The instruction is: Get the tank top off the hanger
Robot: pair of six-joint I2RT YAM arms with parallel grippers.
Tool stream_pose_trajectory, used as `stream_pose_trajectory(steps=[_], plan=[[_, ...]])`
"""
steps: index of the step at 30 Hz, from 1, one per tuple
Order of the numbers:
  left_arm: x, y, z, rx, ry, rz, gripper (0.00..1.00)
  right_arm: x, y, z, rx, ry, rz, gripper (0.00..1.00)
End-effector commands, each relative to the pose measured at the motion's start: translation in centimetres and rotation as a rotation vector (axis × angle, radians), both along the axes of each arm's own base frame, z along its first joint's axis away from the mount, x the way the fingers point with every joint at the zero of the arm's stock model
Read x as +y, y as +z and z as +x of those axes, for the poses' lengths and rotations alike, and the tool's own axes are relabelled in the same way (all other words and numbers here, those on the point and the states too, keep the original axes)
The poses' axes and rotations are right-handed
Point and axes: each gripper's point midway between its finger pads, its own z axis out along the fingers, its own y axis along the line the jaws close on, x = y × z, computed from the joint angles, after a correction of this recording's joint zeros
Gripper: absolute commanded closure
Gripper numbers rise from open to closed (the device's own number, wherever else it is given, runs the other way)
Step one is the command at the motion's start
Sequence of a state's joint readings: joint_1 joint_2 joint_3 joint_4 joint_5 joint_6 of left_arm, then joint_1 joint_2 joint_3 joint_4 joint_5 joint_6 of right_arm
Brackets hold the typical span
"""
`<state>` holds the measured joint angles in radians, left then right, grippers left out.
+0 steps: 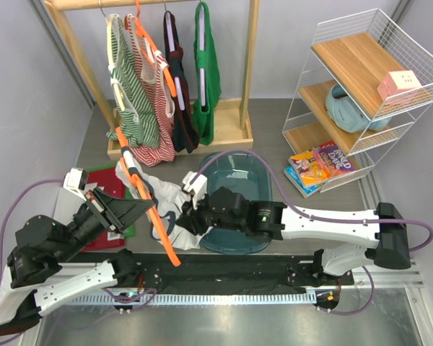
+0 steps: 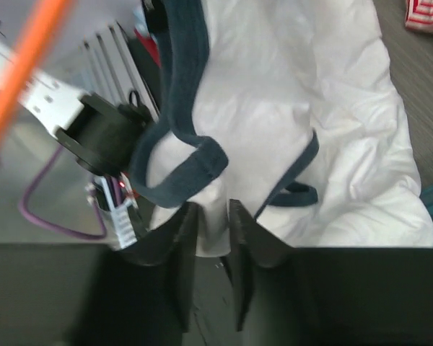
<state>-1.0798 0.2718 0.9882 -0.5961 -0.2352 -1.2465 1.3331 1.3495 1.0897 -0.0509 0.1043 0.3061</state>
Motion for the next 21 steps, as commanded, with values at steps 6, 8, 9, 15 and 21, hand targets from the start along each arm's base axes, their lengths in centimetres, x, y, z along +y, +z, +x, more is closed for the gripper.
stream_pose_trajectory(steps=[6, 8, 9, 15, 21], plan=[[-2.1, 2.9, -2.8, -0.08, -0.188, 0.059, 1.0, -2.8, 4.4, 1.6, -0.194, 0.009, -0.056, 0.11], [-2.3, 2.4, -2.9, -0.078, -0.203, 0.079, 1.0, -3.3, 6.7, 2.2, -0.214, 0.02, -0.012, 0.11], [-2.6, 2.2, -2.9, -0.074, -0.211, 0.087, 1.0, -3.4, 7.4, 2.5, -0.217, 0.018, -0.002, 0.11], [-3.0, 1.5, -2.9, -0.075, -0.222, 0.098, 1.0, -3.4, 11.3, 3.3, -0.227, 0.056, 0.076, 0.11], [-4.1, 0.8, -3.8, -0.082, -0.297, 0.127, 1.0, -2.1, 14.9, 2.3, -0.283, 0.156, 0.13, 0.08]])
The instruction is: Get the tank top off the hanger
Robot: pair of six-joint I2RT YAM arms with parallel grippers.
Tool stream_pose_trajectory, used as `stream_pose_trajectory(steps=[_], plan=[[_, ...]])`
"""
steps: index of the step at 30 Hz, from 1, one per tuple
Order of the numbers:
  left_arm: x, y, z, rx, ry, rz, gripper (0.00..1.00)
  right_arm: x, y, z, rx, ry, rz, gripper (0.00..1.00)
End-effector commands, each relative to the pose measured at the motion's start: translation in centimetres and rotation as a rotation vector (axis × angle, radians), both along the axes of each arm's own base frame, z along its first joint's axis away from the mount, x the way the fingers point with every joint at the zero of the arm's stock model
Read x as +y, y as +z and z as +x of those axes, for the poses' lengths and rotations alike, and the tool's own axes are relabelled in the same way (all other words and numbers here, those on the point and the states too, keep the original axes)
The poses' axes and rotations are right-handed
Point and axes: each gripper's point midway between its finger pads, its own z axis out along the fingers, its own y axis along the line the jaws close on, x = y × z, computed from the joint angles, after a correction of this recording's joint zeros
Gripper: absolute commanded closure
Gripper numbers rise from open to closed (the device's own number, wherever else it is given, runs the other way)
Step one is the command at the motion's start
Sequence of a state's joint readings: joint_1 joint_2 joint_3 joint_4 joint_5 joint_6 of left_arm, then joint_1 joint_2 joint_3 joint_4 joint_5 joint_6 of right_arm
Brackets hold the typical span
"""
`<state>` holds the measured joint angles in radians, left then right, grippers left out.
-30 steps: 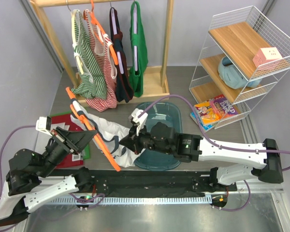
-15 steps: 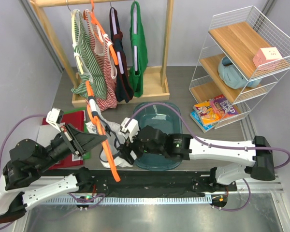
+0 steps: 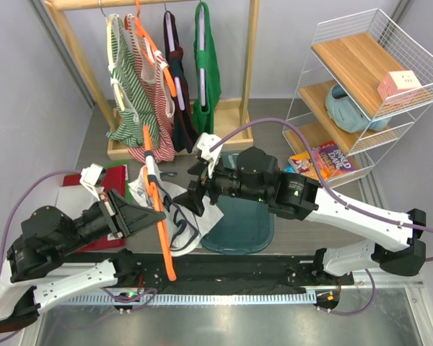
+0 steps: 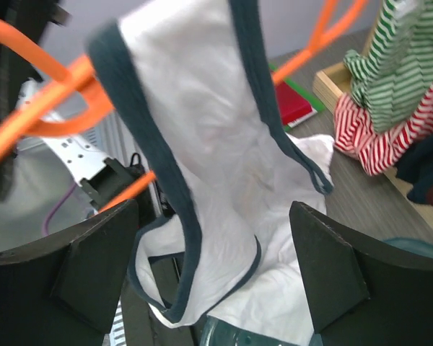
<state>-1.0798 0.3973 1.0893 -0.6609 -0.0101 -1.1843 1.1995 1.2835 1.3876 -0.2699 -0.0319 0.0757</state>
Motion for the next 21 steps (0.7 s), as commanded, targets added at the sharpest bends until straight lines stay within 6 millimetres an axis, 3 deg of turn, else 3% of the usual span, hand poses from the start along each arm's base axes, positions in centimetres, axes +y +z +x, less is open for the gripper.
stream_pose_trajectory(steps=[1, 3, 9, 12, 16, 18, 19, 21], plan=[[-1.3, 0.5, -1.0, -0.053, -0.088, -0.001, 1.0, 1.3, 3.8, -1.8, -0.065, 0.15, 0.059, 0.07], [-1.3, 0.5, -1.2, -0.056, -0.1, -0.004, 1.0, 1.7, 4.4, -2.0, -0.07, 0.174, 0.063, 0.07], [-1.1, 0.6, -1.7, -0.068, -0.12, -0.01, 1.0, 3.0, 3.7, -2.4, -0.052, 0.219, 0.065, 0.1], [-1.4, 0.4, -1.9, -0.068, -0.135, -0.008, 1.0, 3.2, 4.0, -2.0, -0.054, 0.196, 0.077, 0.24], [-1.7, 0.3, -2.3, -0.07, -0.164, -0.011, 1.0, 3.4, 4.3, -1.7, -0.063, 0.184, 0.093, 0.33], [-1.6, 0.3, -2.3, -0.068, -0.166, -0.012, 1.0, 3.4, 4.5, -1.2, -0.062, 0.159, 0.097, 0.42], [-1.6, 0.3, -2.4, -0.068, -0.166, -0.012, 1.0, 3.4, 4.4, -1.0, -0.06, 0.146, 0.096, 0.53], [-1.4, 0.1, -2.4, -0.067, -0.164, -0.013, 1.0, 3.1, 4.7, -0.5, -0.063, 0.112, 0.108, 0.59]])
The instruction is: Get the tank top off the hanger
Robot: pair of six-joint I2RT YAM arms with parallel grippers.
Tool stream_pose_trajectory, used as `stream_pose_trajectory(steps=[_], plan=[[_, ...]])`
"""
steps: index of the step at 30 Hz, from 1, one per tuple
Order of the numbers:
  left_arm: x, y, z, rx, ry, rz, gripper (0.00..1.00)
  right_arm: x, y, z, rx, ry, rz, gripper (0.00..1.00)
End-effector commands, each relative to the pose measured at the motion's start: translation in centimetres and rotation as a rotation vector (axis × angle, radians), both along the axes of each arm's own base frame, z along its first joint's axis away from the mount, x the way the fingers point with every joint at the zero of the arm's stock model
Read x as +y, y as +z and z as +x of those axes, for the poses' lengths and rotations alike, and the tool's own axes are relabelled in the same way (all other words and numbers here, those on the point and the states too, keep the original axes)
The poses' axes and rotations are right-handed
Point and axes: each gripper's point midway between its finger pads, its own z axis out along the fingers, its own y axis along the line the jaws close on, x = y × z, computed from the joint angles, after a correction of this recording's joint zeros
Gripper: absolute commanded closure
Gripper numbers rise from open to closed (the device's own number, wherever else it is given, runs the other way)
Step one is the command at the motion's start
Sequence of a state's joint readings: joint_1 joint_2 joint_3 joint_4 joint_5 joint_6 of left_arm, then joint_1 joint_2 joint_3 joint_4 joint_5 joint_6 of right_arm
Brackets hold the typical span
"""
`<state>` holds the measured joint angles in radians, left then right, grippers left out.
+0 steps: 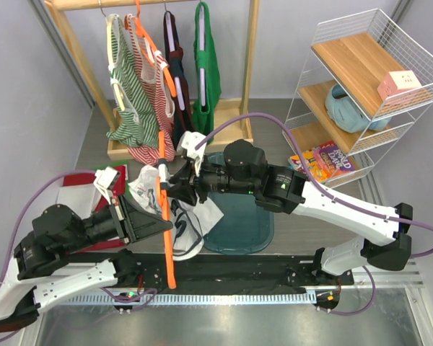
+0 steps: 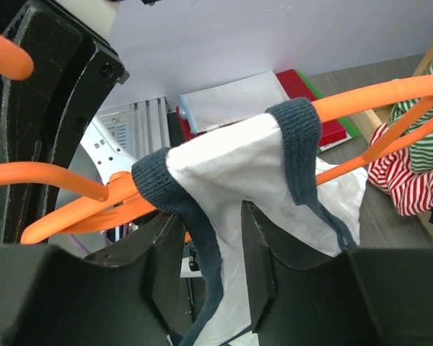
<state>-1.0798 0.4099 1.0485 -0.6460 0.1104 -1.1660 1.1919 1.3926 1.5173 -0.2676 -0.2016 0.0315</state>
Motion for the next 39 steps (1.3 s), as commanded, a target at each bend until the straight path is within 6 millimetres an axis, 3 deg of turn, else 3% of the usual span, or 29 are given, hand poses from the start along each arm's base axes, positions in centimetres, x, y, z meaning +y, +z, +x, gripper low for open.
stream_pose_trajectory(steps=[1, 7, 14, 23, 30, 35, 37, 39], plan=[[0.1, 1.6, -0.9, -0.06, -0.045, -0.058, 1.0, -0.1, 2.9, 1.0, -0.029, -0.063, 0.092, 0.66], [0.4, 0.7, -0.9, -0.042, -0.037, -0.034, 1.0, -0.6, 3.7, 2.7, -0.03, -0.166, 0.109, 0.99], [0.6, -0.7, -1.2, -0.018, -0.045, -0.014, 1.0, -2.1, 4.8, 7.6, -0.029, -0.402, 0.112, 0.99], [0.6, -0.4, -1.9, -0.035, -0.086, -0.04, 1.0, -3.5, 4.8, 13.6, 0.074, -0.533, 0.145, 0.99], [0.7, 1.5, -2.7, -0.092, -0.126, -0.083, 1.0, -3.4, 3.0, 15.6, 0.134, -0.558, 0.13, 0.99], [1.5, 4.1, -3.2, -0.163, -0.132, -0.141, 1.0, -3.6, 1.5, 16.5, 0.156, -0.587, 0.104, 0.99], [2.2, 4.9, -2.7, -0.18, -0.083, -0.134, 1.0, -3.9, 1.2, 16.9, 0.161, -0.597, 0.097, 0.99], [3.0, 4.0, -1.5, -0.16, -0.002, -0.078, 1.0, -4.5, 1.0, 17.0, 0.157, -0.617, 0.085, 0.99]])
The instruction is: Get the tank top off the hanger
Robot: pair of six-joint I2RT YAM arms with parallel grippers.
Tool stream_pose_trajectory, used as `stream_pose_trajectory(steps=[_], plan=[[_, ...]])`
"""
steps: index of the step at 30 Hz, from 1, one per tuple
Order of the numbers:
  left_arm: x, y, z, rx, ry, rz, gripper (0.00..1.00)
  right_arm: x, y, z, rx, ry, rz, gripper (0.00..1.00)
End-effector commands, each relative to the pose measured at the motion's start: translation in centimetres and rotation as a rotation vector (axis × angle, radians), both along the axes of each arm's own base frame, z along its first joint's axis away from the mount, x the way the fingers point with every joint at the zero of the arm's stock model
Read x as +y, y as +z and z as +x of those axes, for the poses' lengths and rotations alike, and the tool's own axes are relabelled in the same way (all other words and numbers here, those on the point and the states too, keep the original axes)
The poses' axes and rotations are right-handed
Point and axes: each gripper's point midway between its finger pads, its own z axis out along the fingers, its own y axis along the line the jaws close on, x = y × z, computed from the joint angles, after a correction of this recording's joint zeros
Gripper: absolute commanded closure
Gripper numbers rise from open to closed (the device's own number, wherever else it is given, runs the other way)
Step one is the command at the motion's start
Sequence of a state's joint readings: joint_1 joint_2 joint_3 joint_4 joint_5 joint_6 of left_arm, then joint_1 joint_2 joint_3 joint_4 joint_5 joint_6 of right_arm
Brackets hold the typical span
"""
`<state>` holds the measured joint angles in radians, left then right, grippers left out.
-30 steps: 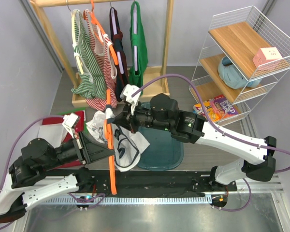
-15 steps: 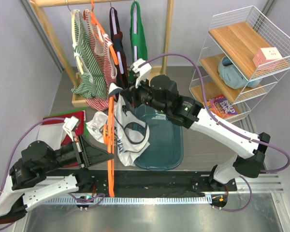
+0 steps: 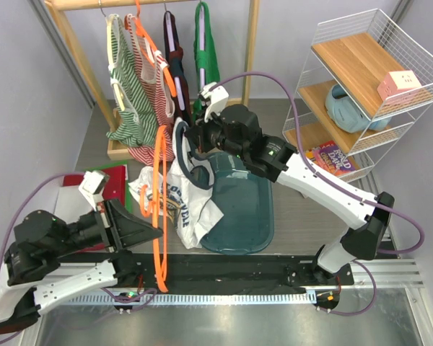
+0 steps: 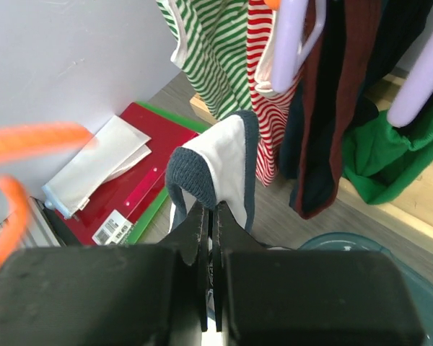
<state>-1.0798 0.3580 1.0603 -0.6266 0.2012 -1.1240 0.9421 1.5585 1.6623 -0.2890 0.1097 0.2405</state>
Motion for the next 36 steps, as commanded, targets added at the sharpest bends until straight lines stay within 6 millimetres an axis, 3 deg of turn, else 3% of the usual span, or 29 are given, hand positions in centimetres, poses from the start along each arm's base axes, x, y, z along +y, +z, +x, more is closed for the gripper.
stream_pose_trajectory(steps=[1, 2, 5, 6, 8, 9, 11, 12, 14, 15, 17, 18, 22, 23, 27, 32, 36], plan=[[2.5, 2.8, 1.2, -0.075, 0.13, -0.024, 1.0, -1.3, 2.0, 0.5, -0.025, -0.044, 0.036, 0.99], [3.3, 2.6, 2.8, -0.072, 0.233, -0.005, 1.0, -1.8, 1.9, 0.5, -0.028, -0.055, 0.02, 0.99], [4.5, 2.1, 4.6, -0.079, 0.349, 0.023, 1.0, -3.3, 3.4, 0.2, -0.063, -0.087, 0.014, 0.99], [4.6, 2.1, 4.9, -0.084, 0.367, 0.026, 1.0, -4.1, 5.0, 0.1, -0.092, -0.099, 0.02, 0.99], [4.5, 1.4, 5.8, -0.088, 0.41, 0.058, 1.0, -5.1, 6.0, 0.1, -0.104, -0.113, -0.003, 0.99], [4.4, 0.9, 6.3, -0.089, 0.429, 0.089, 1.0, -5.7, 8.4, -0.1, -0.144, -0.119, 0.018, 0.99], [4.0, -0.9, 7.3, -0.066, 0.46, 0.175, 1.0, -6.7, 10.1, -0.4, -0.167, -0.124, 0.005, 0.99], [3.9, -1.8, 7.9, -0.056, 0.487, 0.208, 1.0, -7.5, 13.3, -0.9, -0.219, -0.126, 0.042, 0.99], [3.4, -3.2, 8.7, -0.045, 0.508, 0.268, 1.0, -8.1, 14.9, -1.1, -0.241, -0.126, 0.031, 0.99], [3.4, -4.2, 9.3, -0.038, 0.531, 0.3, 1.0, -9.2, 18.5, -2.0, -0.293, -0.129, 0.09, 0.99], [3.2, -5.0, 9.7, -0.031, 0.548, 0.328, 1.0, -9.8, 20.7, -2.6, -0.339, -0.118, 0.104, 0.99], [3.1, -5.6, 9.9, -0.028, 0.553, 0.342, 1.0, -10.9, 23.4, -3.6, -0.385, -0.117, 0.16, 0.99], [3.1, -5.9, 10.1, -0.023, 0.563, 0.337, 1.0, -13.4, 29.0, -7.0, -0.506, -0.068, 0.298, 0.99], [3.2, -5.9, 10.1, -0.023, 0.566, 0.336, 1.0, -15.2, 31.6, -8.9, -0.57, -0.055, 0.373, 0.99], [3.2, -5.7, 10.1, -0.022, 0.568, 0.33, 1.0, -18.5, 35.8, -12.3, -0.684, -0.034, 0.513, 0.99], [2.6, -5.6, 10.0, -0.015, 0.547, 0.326, 1.0, -21.0, 39.1, -15.2, -0.789, -0.014, 0.622, 0.99], [2.0, -5.6, 9.8, -0.003, 0.527, 0.308, 1.0, -19.8, 38.1, -13.8, -0.795, -0.032, 0.561, 0.99]])
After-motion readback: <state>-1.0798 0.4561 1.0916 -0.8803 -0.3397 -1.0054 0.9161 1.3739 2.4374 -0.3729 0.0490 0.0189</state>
